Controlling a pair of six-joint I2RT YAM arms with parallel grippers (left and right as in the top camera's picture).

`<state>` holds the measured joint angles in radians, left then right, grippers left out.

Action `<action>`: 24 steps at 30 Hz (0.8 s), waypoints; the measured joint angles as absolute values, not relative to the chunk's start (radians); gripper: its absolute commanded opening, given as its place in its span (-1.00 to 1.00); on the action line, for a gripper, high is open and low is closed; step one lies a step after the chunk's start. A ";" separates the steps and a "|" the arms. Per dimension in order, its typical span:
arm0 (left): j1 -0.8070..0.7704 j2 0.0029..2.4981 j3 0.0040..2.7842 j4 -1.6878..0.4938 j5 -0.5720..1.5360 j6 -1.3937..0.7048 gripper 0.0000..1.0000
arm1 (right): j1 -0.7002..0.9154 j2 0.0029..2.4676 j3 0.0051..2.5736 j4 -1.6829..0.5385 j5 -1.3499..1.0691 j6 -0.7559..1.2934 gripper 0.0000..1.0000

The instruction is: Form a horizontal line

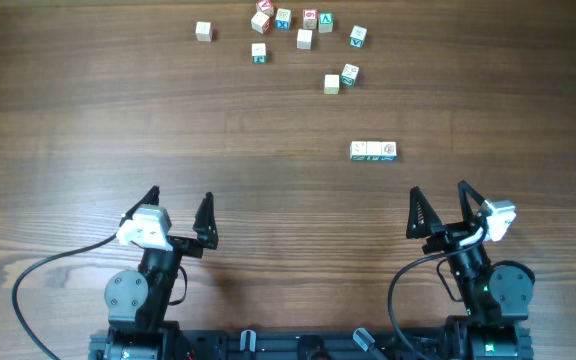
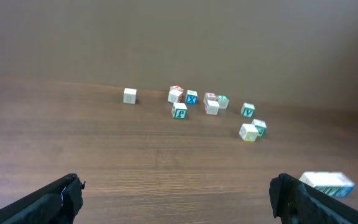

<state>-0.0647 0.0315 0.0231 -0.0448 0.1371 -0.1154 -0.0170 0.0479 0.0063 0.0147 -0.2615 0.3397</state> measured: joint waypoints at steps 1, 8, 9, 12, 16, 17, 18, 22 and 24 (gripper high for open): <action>-0.065 0.031 0.023 -0.045 0.137 -0.101 1.00 | -0.017 0.048 0.006 0.015 -0.262 0.340 0.99; -0.064 0.023 0.017 -0.071 0.099 -0.038 1.00 | -0.017 0.048 0.006 0.015 -0.262 0.340 1.00; -0.064 0.019 0.017 -0.071 0.098 -0.034 1.00 | -0.017 0.048 0.006 0.015 -0.262 0.340 0.99; -0.064 0.015 0.017 -0.071 0.094 -0.027 1.00 | -0.017 0.048 0.006 0.015 -0.262 0.340 1.00; -0.064 0.015 0.017 -0.071 0.094 -0.027 1.00 | -0.017 0.048 0.006 0.015 -0.262 0.340 1.00; -0.061 0.015 0.017 -0.071 0.095 -0.027 1.00 | -0.017 0.048 0.006 0.015 -0.262 0.340 0.99; -0.056 0.015 0.017 -0.071 0.095 -0.027 1.00 | -0.017 0.048 0.006 0.015 -0.262 0.340 0.99; -0.023 0.015 0.017 -0.071 0.091 -0.027 1.00 | -0.017 0.048 0.006 0.015 -0.262 0.340 1.00; -0.018 0.015 0.017 -0.071 0.091 -0.026 1.00 | -0.017 0.048 0.006 0.015 -0.262 0.340 0.99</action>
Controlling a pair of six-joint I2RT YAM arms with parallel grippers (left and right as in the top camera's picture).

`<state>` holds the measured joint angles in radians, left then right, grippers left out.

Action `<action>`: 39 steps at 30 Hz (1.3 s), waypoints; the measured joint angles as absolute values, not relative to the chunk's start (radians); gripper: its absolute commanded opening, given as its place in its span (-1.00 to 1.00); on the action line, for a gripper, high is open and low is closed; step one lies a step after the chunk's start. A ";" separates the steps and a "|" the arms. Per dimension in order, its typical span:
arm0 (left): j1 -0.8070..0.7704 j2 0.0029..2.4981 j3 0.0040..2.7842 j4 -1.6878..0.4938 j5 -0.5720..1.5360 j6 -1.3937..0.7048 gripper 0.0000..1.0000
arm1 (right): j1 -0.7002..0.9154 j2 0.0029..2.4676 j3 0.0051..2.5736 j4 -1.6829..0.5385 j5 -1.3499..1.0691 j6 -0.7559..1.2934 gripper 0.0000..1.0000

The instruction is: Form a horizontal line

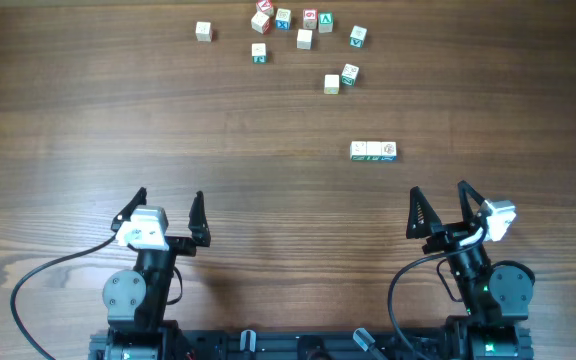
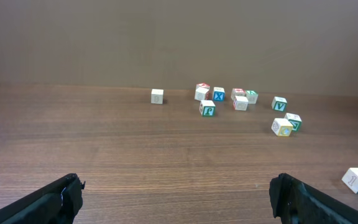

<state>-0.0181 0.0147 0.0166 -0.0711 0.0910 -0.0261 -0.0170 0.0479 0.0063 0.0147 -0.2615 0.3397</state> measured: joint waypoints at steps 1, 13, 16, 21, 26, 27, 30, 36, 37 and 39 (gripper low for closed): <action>-0.018 0.015 0.017 -0.071 0.091 -0.027 1.00 | -0.017 0.048 0.006 0.015 -0.262 0.340 0.99; -0.018 0.015 0.017 -0.071 0.091 -0.026 1.00 | -0.017 0.048 0.006 0.014 -0.262 0.340 0.99; -0.017 0.015 0.017 -0.071 0.091 -0.026 0.99 | -0.017 0.048 0.006 0.014 -0.262 0.340 0.99; -0.017 0.015 0.017 -0.071 0.091 -0.025 1.00 | -0.017 0.048 0.006 0.015 -0.262 0.340 0.99; -0.017 0.015 0.017 -0.071 0.091 -0.022 1.00 | -0.002 0.048 0.006 0.015 -0.262 0.340 0.99; -0.017 0.015 0.017 -0.071 0.091 -0.021 1.00 | -0.002 0.048 0.006 0.015 -0.262 0.340 0.99; -0.017 0.015 0.017 -0.071 0.091 -0.020 1.00 | -0.002 0.048 0.006 0.015 -0.262 0.340 0.99; -0.017 0.015 0.017 -0.071 0.091 -0.020 1.00 | -0.002 0.048 0.006 0.014 -0.260 0.325 0.99; -0.017 0.015 0.017 -0.071 0.091 -0.020 1.00 | -0.002 0.048 0.006 0.014 -0.260 0.311 0.99; -0.017 0.015 0.017 -0.071 0.091 -0.020 1.00 | -0.002 0.048 0.006 0.014 -0.257 0.265 0.99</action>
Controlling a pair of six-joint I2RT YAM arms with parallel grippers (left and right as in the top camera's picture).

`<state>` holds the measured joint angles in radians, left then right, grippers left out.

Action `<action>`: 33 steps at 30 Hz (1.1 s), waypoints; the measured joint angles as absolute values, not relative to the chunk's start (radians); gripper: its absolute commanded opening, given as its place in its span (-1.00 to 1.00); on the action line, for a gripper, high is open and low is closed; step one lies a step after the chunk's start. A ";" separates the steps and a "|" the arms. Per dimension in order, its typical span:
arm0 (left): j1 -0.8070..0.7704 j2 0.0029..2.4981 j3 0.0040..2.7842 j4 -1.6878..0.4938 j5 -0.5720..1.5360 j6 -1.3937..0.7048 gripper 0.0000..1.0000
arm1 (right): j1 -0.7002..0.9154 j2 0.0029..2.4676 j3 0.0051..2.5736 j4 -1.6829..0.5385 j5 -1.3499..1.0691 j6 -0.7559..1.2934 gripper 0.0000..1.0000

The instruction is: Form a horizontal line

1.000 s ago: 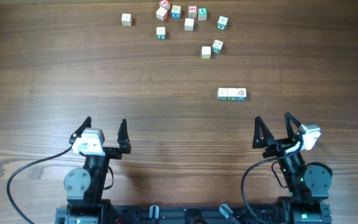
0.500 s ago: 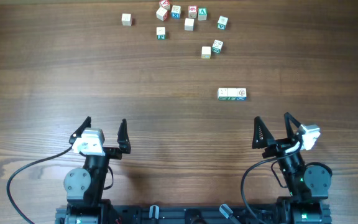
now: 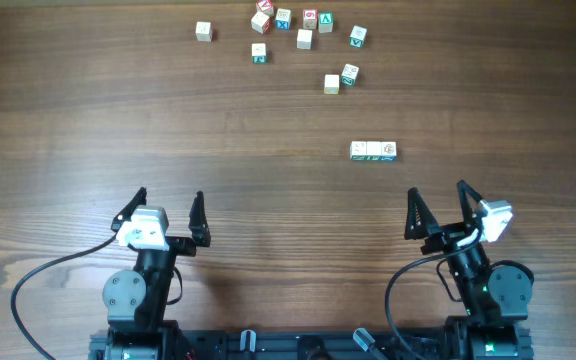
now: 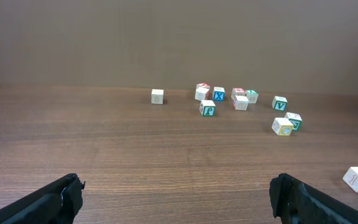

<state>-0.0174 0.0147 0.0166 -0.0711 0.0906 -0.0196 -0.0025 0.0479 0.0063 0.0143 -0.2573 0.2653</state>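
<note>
Three letter blocks stand side by side in a short row (image 3: pixel 373 150) right of the table's middle; its left end shows at the left wrist view's right edge. Several loose blocks lie scattered at the far edge (image 3: pixel 303 30), seen also in the left wrist view as a cluster (image 4: pixel 229 99), with one lone block (image 3: pixel 203 31) further left. My left gripper (image 3: pixel 168 204) is open near the front left, nothing between its fingers (image 4: pixel 67 193). My right gripper (image 3: pixel 436 205) is open near the front right, well short of the row.
Both arm bases and their cables sit at the table's front edge (image 3: pixel 298 340). The wooden table (image 3: pixel 118 120) stretches bare between the grippers and the blocks.
Nothing has changed on the left. My right gripper has shifted very slightly to the left; the blocks lie as before.
At first my left gripper was turned to the right, with the three-block row near its right finger in its view. Then it pointed straight ahead, slightly further left. It stays there now, open. No block has moved.
</note>
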 measured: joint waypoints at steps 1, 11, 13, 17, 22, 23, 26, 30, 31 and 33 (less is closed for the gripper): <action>-0.017 0.015 0.017 -0.071 0.091 -0.020 1.00 | -0.002 0.048 0.006 0.014 -0.257 0.245 0.99; -0.017 0.015 0.017 -0.071 0.091 -0.020 1.00 | -0.002 0.048 0.006 0.014 -0.257 0.155 0.99; -0.017 0.015 0.017 -0.071 0.091 -0.020 1.00 | -0.002 0.048 0.006 0.014 -0.257 0.151 0.99; -0.017 0.015 0.017 -0.071 0.091 -0.020 1.00 | -0.002 0.048 0.006 0.014 -0.257 0.151 1.00; -0.017 0.015 0.017 -0.071 0.091 -0.019 1.00 | -0.002 0.048 0.006 0.014 -0.257 0.151 0.99; -0.017 0.015 0.017 -0.072 0.091 -0.019 1.00 | -0.002 0.048 0.006 0.014 -0.257 0.151 0.99; -0.017 0.015 0.017 -0.071 0.091 -0.019 1.00 | -0.002 0.048 0.006 0.014 -0.257 0.151 0.99; -0.017 0.015 0.017 -0.071 0.091 -0.020 1.00 | -0.002 0.048 0.006 0.014 -0.257 0.151 1.00; -0.017 0.015 0.017 -0.071 0.091 -0.020 1.00 | -0.002 0.048 0.006 0.014 -0.257 0.151 0.99; -0.017 0.015 0.017 -0.071 0.091 -0.019 1.00 | -0.002 0.048 0.006 0.014 -0.257 0.151 0.99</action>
